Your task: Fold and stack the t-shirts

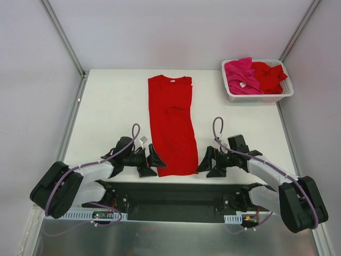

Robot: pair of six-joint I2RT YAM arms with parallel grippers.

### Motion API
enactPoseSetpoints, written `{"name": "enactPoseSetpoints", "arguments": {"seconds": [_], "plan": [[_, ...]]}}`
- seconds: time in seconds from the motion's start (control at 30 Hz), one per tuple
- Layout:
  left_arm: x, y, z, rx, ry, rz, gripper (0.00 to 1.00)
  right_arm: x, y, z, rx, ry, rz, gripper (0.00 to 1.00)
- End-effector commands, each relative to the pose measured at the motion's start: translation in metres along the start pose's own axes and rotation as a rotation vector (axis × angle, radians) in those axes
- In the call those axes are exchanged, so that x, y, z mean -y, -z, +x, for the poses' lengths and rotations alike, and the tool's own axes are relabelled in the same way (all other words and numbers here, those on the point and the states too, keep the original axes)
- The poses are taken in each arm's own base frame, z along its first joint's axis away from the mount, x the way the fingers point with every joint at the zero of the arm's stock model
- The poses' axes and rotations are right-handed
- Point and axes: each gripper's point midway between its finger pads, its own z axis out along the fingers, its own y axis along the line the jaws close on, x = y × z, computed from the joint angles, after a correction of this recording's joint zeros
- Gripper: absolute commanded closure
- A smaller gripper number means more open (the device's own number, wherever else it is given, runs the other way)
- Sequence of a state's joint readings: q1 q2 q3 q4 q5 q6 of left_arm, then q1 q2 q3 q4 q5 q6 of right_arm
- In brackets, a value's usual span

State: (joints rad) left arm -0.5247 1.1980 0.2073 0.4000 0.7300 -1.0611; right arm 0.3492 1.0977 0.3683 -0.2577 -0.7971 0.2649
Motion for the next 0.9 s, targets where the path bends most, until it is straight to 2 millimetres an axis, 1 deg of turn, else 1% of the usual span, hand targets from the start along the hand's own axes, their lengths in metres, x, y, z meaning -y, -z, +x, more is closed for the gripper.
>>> {"name": "enactPoseSetpoints", "arguments": {"seconds": [0.0,0.03,0.07,0.1,0.3,0.37,0.47,0.67,0.73,0.77,0.8,0.87], "plan": [[-0.011,0.002,0.002,0.032,0.004,-0.036,0.01,-0.005,-0.006,-0.012,0.071,0.024,-0.067,0.01],[-0.011,0.003,0.002,0.037,0.003,-0.038,0.01,-0.004,-0.007,-0.011,0.073,0.026,-0.074,0.01],[-0.014,0.003,0.003,0.038,0.005,-0.041,0.01,0.002,-0.011,-0.006,0.059,-0.006,-0.073,0.01],[-0.013,0.003,0.003,0.037,0.002,-0.041,0.01,-0.001,-0.013,-0.013,0.087,0.023,-0.098,0.01],[-0.018,-0.005,0.006,-0.008,0.014,-0.067,0.01,-0.004,-0.026,-0.026,0.080,0.015,-0.131,0.01],[-0.014,-0.008,0.006,-0.025,0.002,-0.064,0.01,-0.008,-0.029,-0.029,0.067,0.030,-0.136,0.02],[-0.013,-0.013,0.009,-0.048,-0.004,-0.077,0.01,-0.013,-0.036,-0.027,0.042,0.048,-0.125,0.04],[-0.018,-0.015,0.012,-0.059,0.006,-0.089,0.01,-0.014,-0.036,-0.020,0.044,0.060,-0.105,0.07],[-0.017,-0.015,0.012,-0.058,0.001,-0.084,0.12,-0.011,-0.036,-0.019,0.040,0.067,-0.091,0.10],[-0.018,-0.015,0.012,-0.059,0.003,-0.086,0.20,-0.010,-0.036,-0.017,0.036,0.069,-0.084,0.11],[-0.019,-0.015,0.012,-0.062,0.006,-0.089,0.30,-0.008,-0.036,-0.017,0.034,0.067,-0.082,0.16],[-0.018,-0.016,0.012,-0.063,0.004,-0.088,0.42,-0.006,-0.037,-0.015,0.031,0.063,-0.073,0.21]]}}
